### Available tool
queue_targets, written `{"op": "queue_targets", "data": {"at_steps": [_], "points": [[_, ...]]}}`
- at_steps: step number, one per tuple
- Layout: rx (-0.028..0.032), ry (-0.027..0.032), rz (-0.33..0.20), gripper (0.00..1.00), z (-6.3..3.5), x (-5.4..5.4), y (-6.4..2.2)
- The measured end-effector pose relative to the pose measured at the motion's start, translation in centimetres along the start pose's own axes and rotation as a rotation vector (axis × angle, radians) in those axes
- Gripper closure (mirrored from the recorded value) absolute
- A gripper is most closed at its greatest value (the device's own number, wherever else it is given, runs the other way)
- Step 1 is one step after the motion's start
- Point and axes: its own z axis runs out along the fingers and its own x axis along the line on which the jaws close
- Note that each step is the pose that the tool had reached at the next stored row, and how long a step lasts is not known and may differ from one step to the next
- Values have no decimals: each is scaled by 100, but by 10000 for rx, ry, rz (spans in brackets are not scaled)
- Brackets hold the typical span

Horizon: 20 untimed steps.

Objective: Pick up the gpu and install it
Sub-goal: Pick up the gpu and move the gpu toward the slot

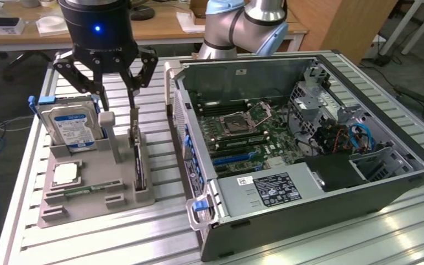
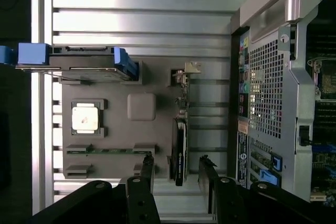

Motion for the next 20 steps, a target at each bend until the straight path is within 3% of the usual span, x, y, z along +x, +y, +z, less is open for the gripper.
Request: {"op": "queue_targets", "data": {"at_steps": [16,18,20], "points": [[0,0,-2,53,41,0,-7],[0,-1,-2,53,124,1,-11],[-1,0,-2,53,125,1,-11]]}}
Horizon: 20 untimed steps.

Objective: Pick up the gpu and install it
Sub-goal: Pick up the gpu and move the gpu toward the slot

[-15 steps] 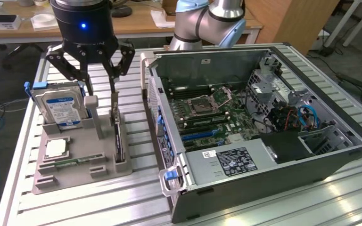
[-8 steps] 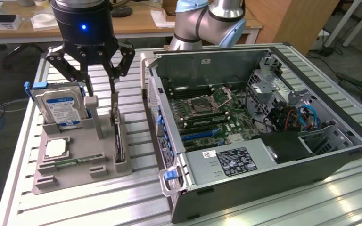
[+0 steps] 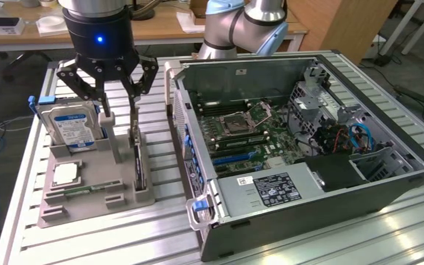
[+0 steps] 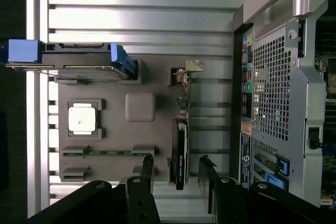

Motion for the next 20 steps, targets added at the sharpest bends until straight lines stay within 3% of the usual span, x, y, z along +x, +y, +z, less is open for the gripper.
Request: {"op": "queue_targets", "data": {"at_steps": [9,20], "points": [[0,0,0,53,8,0,0],[1,0,-1,53,85,1,-5]]}}
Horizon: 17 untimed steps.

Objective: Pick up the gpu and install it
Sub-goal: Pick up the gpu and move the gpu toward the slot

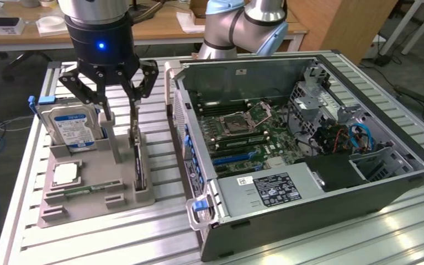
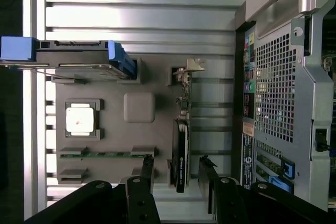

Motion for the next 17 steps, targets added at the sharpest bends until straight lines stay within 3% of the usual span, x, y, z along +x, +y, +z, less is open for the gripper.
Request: {"op": "queue_targets", "data": {"at_steps": [17], "points": [[0,0,0,53,76,1,-4]]}}
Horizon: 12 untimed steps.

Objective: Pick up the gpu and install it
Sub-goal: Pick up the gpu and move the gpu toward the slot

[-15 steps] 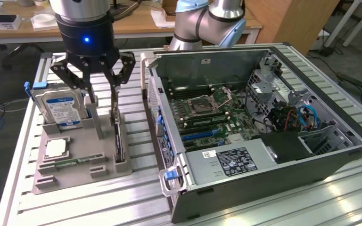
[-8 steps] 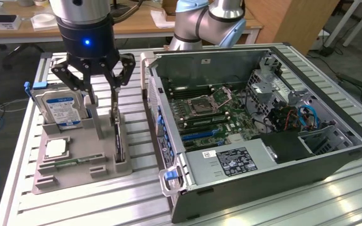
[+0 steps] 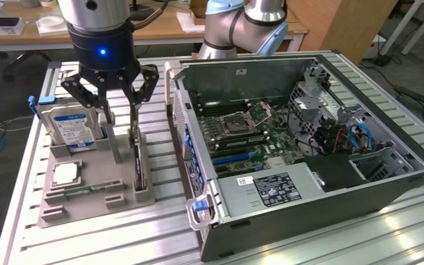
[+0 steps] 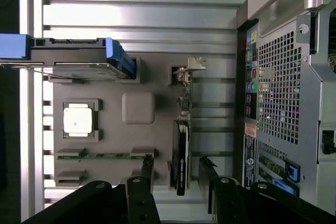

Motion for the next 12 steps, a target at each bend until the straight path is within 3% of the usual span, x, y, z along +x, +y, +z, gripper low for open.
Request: {"op": "queue_targets", "data": {"at_steps": [12], "points": [[0,0,0,53,47,0,-2]]}}
